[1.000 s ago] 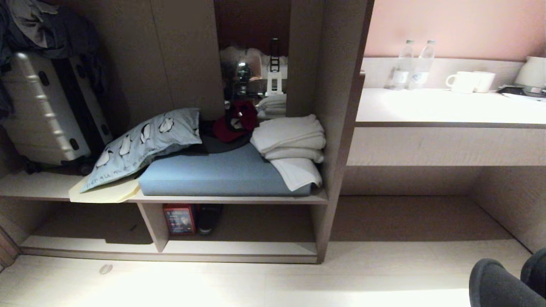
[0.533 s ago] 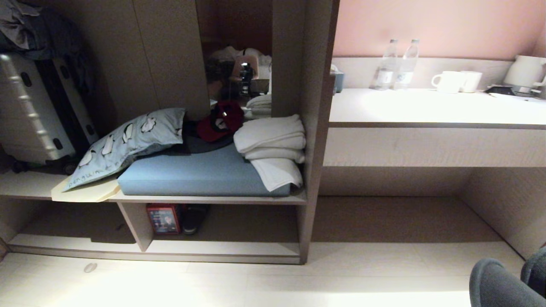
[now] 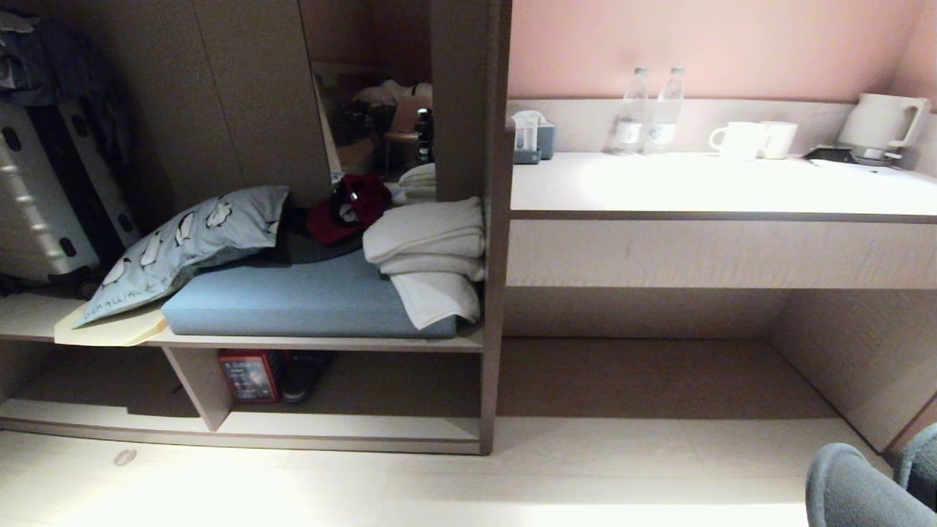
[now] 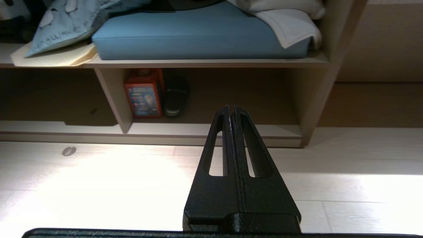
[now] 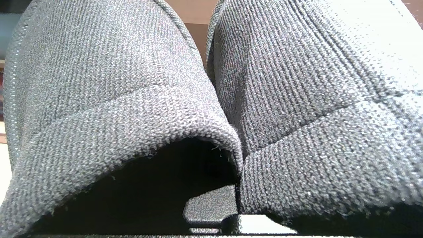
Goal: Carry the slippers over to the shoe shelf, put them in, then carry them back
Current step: Place the slippers on the floor
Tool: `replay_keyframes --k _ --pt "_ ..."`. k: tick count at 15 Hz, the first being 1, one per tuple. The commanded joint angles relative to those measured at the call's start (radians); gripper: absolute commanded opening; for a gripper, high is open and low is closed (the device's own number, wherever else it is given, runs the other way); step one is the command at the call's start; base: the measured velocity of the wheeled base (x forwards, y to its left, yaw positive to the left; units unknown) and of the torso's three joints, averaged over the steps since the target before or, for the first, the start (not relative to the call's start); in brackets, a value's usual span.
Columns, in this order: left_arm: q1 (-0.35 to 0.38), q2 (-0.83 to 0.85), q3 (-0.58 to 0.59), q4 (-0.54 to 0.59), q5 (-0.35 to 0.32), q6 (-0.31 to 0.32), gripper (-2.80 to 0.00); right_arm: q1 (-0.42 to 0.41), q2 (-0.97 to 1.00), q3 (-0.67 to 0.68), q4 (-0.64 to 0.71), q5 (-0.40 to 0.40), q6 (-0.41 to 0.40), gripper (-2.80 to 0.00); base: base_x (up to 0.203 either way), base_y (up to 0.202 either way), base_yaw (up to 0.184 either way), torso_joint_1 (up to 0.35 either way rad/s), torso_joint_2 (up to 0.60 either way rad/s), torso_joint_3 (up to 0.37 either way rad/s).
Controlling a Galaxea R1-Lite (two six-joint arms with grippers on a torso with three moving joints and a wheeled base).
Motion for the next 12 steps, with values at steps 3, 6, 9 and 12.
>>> replay_keyframes --k 3,6,9,12 --pt "0.0 0.001 0.0 0.0 0.0 -0.001 -2.8 0.0 0.001 0.0 0.0 0.0 0.0 -2.8 0.0 -0.197 0.002 0.002 0.0 -0.001" --pt "0.0 0.001 0.0 0.0 0.0 -0.001 -2.8 0.0 0.001 0.0 0.0 0.0 0.0 -2.8 0.0 -0.196 0.002 0.005 0.0 0.002" --pt "0.0 0.001 0.0 0.0 0.0 -0.001 -2.8 0.0 0.001 0.0 0.0 0.0 0.0 -2.8 0.0 -0.197 0.002 0.0 0.0 0.003" --pt "0.0 0.001 0.0 0.0 0.0 -0.001 -2.8 0.0 0.001 0.0 0.0 0.0 0.0 -2.8 0.0 -0.195 0.003 0.001 0.01 0.005"
